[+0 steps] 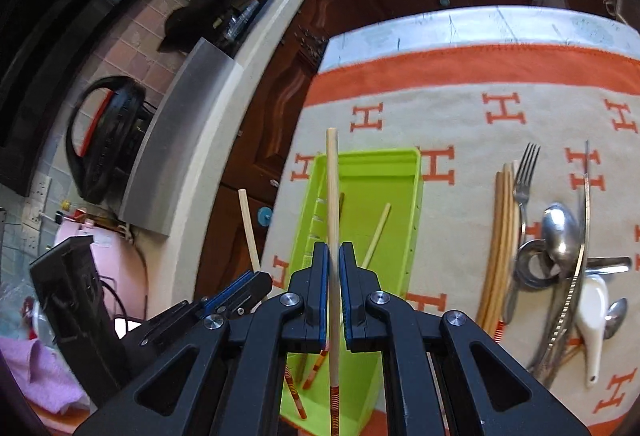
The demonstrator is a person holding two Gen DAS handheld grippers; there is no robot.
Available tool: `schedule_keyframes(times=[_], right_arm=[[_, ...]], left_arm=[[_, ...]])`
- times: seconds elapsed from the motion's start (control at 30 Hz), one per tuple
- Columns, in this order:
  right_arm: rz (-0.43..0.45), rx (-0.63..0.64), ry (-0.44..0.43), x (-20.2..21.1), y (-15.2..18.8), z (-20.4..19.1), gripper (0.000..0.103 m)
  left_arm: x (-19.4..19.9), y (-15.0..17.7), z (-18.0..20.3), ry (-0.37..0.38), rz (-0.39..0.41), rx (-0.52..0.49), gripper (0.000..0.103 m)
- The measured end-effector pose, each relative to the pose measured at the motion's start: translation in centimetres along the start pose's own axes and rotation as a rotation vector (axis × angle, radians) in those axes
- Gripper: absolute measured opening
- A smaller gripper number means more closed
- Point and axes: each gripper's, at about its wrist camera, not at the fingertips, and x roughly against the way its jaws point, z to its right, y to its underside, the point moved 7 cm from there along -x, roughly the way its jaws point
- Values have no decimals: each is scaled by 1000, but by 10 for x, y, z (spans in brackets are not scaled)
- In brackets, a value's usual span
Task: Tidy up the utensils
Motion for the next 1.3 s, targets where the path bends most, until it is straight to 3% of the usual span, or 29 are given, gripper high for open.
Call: schedule_keyframes(times=[0.13,0.17,0.3,0.43,0.5,0.83,1.07,1.3], right_arm=[[-51,-3,48,-38,9,11,6],[-65,-6,59,-44,12,14,6],[-105,-18,96,-64,20,31,8],[-103,-5,109,-64,25,39,10],[-96,13,119,-59,27,41,16],[-68,74,143,-18,45,53,17],[-32,89,160,25,64,79,17],[17,23,134,73,74,119,17]], left_arm=[[-18,8,1,8,-18,-4,5],[-21,8,1,6,-18,-7,9],[-24,10,-2,-3,-9,13,47],[-20,9,-6,-9,2,33,49],[-15,11,-7,-19,11,41,49],[6,26,9,-16,26,32,49],[18,32,36,27,24,4,49],[17,39,75,59,8,-63,49]])
